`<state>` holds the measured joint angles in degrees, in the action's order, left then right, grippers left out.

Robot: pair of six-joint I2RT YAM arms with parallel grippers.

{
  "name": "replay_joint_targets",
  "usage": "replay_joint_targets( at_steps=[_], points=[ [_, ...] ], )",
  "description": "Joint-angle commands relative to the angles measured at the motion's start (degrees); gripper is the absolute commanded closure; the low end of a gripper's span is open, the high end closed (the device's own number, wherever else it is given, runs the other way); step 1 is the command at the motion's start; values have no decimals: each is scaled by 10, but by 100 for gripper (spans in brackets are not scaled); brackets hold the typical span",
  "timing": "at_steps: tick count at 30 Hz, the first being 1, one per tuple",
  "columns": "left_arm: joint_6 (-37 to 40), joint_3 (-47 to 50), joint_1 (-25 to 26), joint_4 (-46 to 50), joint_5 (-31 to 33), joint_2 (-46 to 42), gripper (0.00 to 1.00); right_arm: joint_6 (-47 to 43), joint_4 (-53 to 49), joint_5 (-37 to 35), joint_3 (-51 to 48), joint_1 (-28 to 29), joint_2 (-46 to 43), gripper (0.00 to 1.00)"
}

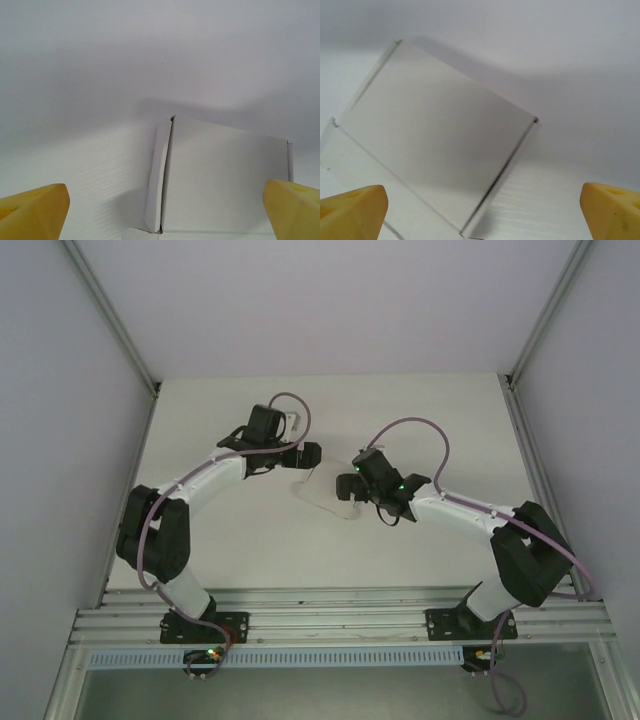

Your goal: Assemble paper box

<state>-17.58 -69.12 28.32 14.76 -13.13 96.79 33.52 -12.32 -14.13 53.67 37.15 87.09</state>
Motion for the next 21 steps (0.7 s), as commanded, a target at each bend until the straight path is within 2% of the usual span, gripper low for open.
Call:
replay_joint_targets(
  at_steps=[1, 4, 6, 9, 11, 13, 18, 19, 21],
  points=[
    [19, 1, -12, -5, -43, 29, 2, 49, -31, 16, -27, -13, -34, 0],
    [26, -21, -20, -4, -109, 66, 11, 80, -14, 32, -56, -27, -51, 0],
    [35, -31, -20, -4, -129, 88, 12, 95, -8, 35, -70, -33, -57, 0],
    [37, -50, -21, 1, -143, 123, 20, 106, 4, 44, -86, -35, -59, 0],
    [29, -58, -23, -6, -154, 144, 28, 111, 8, 48, -90, -35, -55, 0],
    [17, -63, -28, -14, -178, 161, 42, 115, 10, 50, -93, -36, -51, 0],
    [-25, -31, -41, -75, -216, 165, 69, 134, 32, 62, -97, -41, -38, 0],
    [-31, -23, -41, -86, -223, 166, 74, 137, 40, 66, -97, -43, -35, 0],
    [-45, -6, -60, -111, -245, 167, 77, 142, 55, 77, -97, -48, -30, 1]
  ],
)
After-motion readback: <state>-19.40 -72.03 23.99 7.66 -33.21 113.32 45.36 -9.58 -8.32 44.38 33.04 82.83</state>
